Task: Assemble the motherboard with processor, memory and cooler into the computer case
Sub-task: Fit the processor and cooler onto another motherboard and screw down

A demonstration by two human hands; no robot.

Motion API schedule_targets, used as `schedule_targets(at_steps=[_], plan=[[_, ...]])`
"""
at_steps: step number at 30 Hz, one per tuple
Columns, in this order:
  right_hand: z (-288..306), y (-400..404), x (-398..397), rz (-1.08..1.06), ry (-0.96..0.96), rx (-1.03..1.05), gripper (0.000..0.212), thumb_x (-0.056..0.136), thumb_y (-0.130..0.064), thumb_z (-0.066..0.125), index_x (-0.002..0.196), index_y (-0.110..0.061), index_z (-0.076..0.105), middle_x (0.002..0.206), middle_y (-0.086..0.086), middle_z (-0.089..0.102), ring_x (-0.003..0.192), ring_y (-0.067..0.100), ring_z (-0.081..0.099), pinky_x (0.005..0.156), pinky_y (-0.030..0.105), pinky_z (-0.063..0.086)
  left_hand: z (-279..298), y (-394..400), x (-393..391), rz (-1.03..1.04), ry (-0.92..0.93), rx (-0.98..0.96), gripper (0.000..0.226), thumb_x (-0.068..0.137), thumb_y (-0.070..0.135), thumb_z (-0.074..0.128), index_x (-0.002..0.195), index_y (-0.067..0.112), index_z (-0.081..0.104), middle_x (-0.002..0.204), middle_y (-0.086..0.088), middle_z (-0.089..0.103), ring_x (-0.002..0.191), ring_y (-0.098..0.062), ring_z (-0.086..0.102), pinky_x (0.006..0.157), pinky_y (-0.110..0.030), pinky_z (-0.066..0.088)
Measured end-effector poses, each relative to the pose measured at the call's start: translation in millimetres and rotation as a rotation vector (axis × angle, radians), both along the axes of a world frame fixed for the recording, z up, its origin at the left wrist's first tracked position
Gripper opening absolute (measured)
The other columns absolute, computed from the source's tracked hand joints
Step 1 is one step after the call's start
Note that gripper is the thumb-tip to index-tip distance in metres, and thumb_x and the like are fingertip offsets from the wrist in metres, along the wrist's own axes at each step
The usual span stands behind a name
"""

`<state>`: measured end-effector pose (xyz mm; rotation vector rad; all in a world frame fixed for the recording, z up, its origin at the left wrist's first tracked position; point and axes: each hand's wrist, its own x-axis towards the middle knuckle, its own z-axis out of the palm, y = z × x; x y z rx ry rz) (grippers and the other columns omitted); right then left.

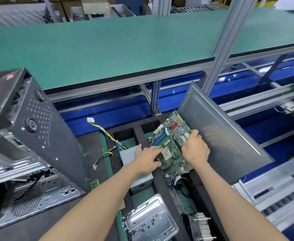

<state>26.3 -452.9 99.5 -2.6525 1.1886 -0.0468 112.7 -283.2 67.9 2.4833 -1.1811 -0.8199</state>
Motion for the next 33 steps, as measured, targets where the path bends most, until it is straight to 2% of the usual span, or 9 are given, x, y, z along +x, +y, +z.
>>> schedule_targets(at_steps=[7,11,15,18,22,24,26,28,33], plan=[[41.0,3.6,-9.7,0.080,-0.059,-0.196,0.047,0.089,-0.020,0.073,0.123,-0.007,0.043,0.112,0.016,0.062,0.097,0.037,0.063,0.066,0.039,0.035,11.4,9.8,-2.9,0.141,0.165,-0.120,0.066,0.101,0.025,0.055,0.158,0.023,0.022,0.166,0.001,0.018,0.152,-0.021,0.016,0.123,-0.044,-0.010],[76.2,8.1,-18.0,0.041,-0.132,-0.236,0.049,0.089,-0.020,0.074,0.125,-0.007,0.043,0.115,0.017,0.063,0.100,0.038,0.063,0.067,0.039,0.035,23.8,21.7,-14.1,0.235,0.310,-0.206,0.065,0.102,0.022,0.054,0.158,0.020,0.022,0.166,0.000,0.014,0.151,-0.019,0.017,0.119,-0.029,0.018],[113.8,21.8,-32.3,0.025,-0.210,-0.297,0.043,0.088,-0.015,0.073,0.119,-0.007,0.044,0.109,0.017,0.064,0.096,0.039,0.063,0.067,0.038,0.035,41.7,34.0,-28.6,0.299,0.365,-0.259,0.064,0.103,0.024,0.052,0.159,0.019,0.021,0.164,-0.001,0.020,0.149,-0.019,0.024,0.116,-0.027,0.022],[139.6,36.3,-48.4,0.018,-0.251,-0.327,0.039,0.090,-0.017,0.071,0.116,-0.007,0.044,0.105,0.017,0.065,0.091,0.039,0.063,0.065,0.039,0.035,56.2,47.0,-41.5,0.334,0.389,-0.296,0.063,0.104,0.025,0.051,0.159,0.018,0.021,0.142,0.003,0.048,0.099,-0.003,0.054,0.078,-0.002,0.037],[168.6,61.9,-75.9,-0.009,-0.303,-0.312,0.039,0.094,-0.025,0.069,0.116,-0.008,0.043,0.102,0.014,0.064,0.086,0.037,0.061,0.064,0.039,0.033,73.4,68.5,-61.7,0.388,0.420,-0.350,0.061,0.104,0.026,0.050,0.158,0.016,0.023,0.113,-0.001,0.055,0.069,0.004,0.038,0.057,-0.009,0.035],[178.5,78.6,-90.2,-0.028,-0.317,-0.281,0.036,0.095,-0.028,0.068,0.109,-0.011,0.040,0.100,0.013,0.064,0.081,0.034,0.056,0.065,0.039,0.033,83.0,81.6,-72.4,0.393,0.436,-0.379,0.061,0.105,0.027,0.050,0.158,0.016,0.022,0.137,-0.010,0.051,0.076,0.003,0.047,0.066,-0.014,0.041],[184.4,98.1,-103.5,-0.046,-0.311,-0.228,0.036,0.095,-0.029,0.066,0.103,-0.015,0.034,0.098,0.012,0.065,0.079,0.031,0.051,0.067,0.040,0.035,90.2,96.8,-83.7,0.418,0.465,-0.418,0.062,0.105,0.030,0.049,0.158,0.015,0.021,0.157,-0.011,0.036,0.116,-0.014,0.057,0.092,-0.024,0.041],[186.2,118.9,-114.8,-0.054,-0.303,-0.157,0.035,0.095,-0.028,0.065,0.103,-0.014,0.035,0.100,0.013,0.065,0.084,0.033,0.056,0.071,0.042,0.038,93.2,114.3,-93.4,0.471,0.493,-0.448,0.065,0.104,0.034,0.050,0.158,0.014,0.019,0.161,-0.009,0.030,0.141,-0.024,0.041,0.109,-0.031,0.034],[172.8,170.7,-140.3,-0.063,-0.251,0.038,0.043,0.093,-0.028,0.062,0.128,-0.014,0.041,0.120,0.015,0.063,0.109,0.040,0.059,0.079,0.044,0.036,79.7,170.6,-111.9,0.655,0.622,-0.469,0.071,0.102,0.040,0.051,0.158,0.012,0.018,0.141,-0.008,0.053,0.125,-0.029,0.054,0.111,-0.043,0.040]])
